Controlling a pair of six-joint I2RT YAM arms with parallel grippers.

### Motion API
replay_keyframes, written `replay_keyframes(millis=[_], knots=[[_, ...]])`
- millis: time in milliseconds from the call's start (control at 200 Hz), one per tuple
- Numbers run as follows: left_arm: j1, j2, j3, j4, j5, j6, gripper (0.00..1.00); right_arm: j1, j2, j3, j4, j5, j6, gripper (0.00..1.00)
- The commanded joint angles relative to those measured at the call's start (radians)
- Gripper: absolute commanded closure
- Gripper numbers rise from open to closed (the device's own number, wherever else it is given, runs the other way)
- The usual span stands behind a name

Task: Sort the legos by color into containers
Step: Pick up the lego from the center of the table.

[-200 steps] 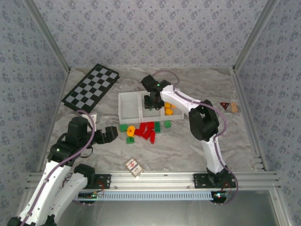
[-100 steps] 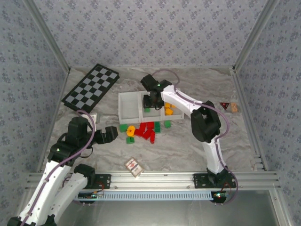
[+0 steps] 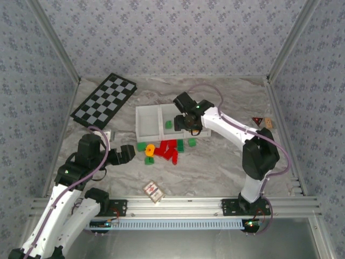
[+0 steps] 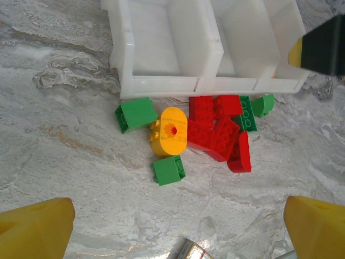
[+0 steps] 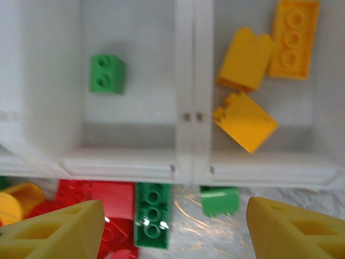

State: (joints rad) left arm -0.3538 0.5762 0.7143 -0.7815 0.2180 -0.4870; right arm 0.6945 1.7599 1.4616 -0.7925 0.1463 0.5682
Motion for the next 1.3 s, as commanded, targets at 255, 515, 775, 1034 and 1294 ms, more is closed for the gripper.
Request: replay_keyframes(millis=[255,515,775,1034,1294], knots=[[-0.002,-0.002,-0.002,0.023,0.011,0.006,0.0,-0.035,-0.111,-0.218,0.069,0.036,-0.019,0.32],[-0.002,0.001,-0.002,0.023,0.009,0.005,0.0,-0.08,-0.064,-0.261,0.185,-0.058,-0.074,0.35],[-0.002,0.005,0.0,0.02,0.003,0.005,0.0,-0.095,0.009,-0.247,0.187,-0.084,-0.111,0.37],[-0.002,0.014,0.0,0.018,0.003,0.005,0.0,-0.093,0.055,-0.244,0.217,-0.07,-0.122,0.39],[-0.002,0.014,-0.001,0.019,0.003,0.005,0.0,-0.084,0.097,-0.236,0.226,-0.071,-0.127,0.42]])
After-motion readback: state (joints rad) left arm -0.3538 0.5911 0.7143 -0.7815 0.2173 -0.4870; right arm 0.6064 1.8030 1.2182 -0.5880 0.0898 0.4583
